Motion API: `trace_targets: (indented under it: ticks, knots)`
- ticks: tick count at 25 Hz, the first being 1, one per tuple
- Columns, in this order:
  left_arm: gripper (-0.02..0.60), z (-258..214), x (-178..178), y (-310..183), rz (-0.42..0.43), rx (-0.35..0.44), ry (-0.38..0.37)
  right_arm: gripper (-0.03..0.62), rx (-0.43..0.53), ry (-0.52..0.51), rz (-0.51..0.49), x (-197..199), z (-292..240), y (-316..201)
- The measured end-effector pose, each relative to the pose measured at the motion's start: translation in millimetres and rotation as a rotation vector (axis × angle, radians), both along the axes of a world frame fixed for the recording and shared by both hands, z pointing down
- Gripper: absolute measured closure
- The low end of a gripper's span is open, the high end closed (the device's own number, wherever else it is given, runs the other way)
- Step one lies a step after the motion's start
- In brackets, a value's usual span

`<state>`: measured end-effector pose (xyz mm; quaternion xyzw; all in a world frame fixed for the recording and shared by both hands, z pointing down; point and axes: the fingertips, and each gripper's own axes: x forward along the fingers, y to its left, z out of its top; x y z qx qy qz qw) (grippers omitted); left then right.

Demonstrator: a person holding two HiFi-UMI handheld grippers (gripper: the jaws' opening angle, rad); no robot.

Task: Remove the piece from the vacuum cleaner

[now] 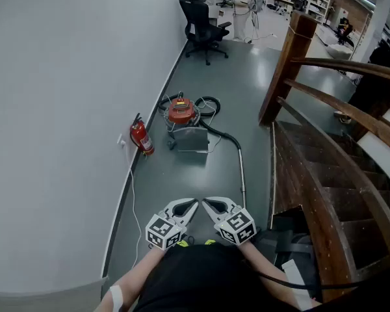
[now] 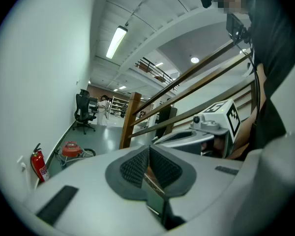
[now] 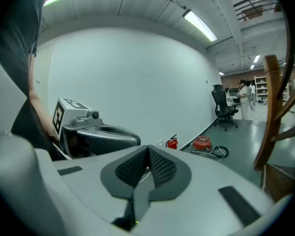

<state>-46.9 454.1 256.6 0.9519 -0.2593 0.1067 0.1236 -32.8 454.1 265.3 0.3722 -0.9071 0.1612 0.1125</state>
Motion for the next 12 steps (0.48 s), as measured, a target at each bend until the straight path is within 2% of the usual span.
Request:
trace_targets:
  ticks: [12]
  knots:
    - [0.561,3.2,6.0,5.1,-0.002,-0.007,-0.014,0.582,-0.007,-0.018,-0.015,1.8,-0.3,2.1]
